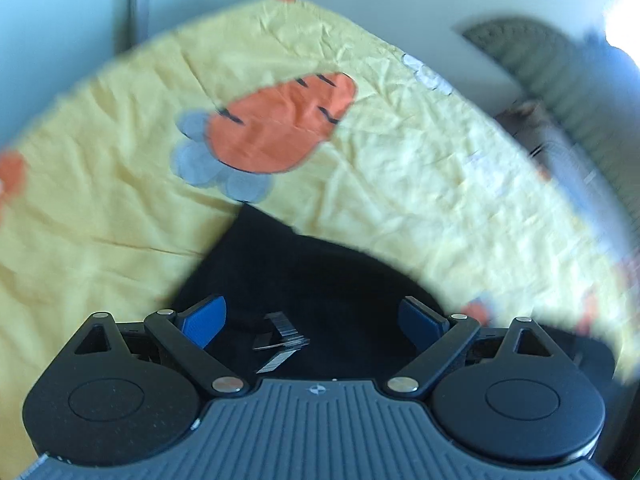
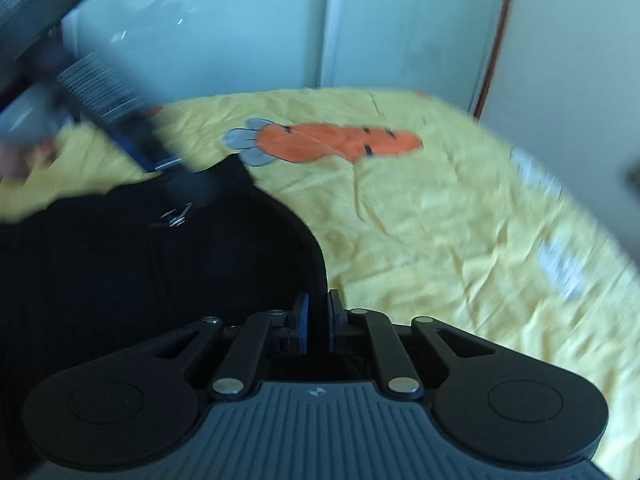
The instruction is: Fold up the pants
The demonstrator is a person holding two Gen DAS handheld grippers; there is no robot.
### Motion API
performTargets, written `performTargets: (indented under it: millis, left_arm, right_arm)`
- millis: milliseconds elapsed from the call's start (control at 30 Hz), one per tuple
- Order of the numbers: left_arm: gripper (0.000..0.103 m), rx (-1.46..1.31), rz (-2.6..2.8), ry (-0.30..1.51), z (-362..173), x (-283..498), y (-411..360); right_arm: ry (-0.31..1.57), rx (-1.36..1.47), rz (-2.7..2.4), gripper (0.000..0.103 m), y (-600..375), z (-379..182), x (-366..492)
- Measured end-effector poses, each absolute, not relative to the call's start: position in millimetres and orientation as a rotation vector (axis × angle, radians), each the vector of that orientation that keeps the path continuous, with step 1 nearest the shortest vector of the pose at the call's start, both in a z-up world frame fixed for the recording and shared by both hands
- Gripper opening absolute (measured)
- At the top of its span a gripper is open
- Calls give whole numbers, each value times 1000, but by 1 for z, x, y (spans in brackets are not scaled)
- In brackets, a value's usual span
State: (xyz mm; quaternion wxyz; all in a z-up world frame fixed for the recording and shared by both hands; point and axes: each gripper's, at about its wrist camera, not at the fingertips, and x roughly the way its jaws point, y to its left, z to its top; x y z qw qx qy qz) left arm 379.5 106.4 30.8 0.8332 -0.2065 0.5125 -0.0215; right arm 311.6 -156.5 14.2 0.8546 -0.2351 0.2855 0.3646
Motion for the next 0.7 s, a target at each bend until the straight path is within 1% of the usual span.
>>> performTargets:
  millis: [133,200,267,333,367,400,433,467,500,633,667,700]
  left_arm:
    - [93,-587,-74,1167,18,396,111]
    - [92,-621,-78,1180,14,398,114]
    - [87,-642,-75,1179,13,398,118]
    - [69,-666,-66,1171,12,396,122]
    - [65,-668,-77,1177,12,396,121]
    - [54,-670,-91,1191,10,397,120]
    - [37,-674,-92,1207,8,396,120]
    - [29,-681,-90,1219,5,394,120]
    - [18,-687,-91,1223,4,392,119]
    - [9,-655,-90,1127,14,367,117]
    - [8,-639,-93,1103,18,359,115]
    - [8,-632,-98,1082,21,351,115]
  right_arm:
    - [369,-780,696,9,-130,16,241]
    - [298,-849,683,9,-123,12,219]
    - [240,-908,660,9,-117,6,205]
    - [214,-930,650,9,-114,1,198]
    - [210,-931,648,9,-114,-1,196]
    - [200,-931,643,8,-114,-2,194]
    - [190,-929,639,8,-115,-3,192]
    - [187,-923,637,8,-115,-2,191]
    - [181,-915,633,8,-115,-1,190]
    - [192,-909,612,9,-119,0,189]
    - [173,-914,589,12,-120,-1,188]
    - [178,-918,567,23,-121,-1,187]
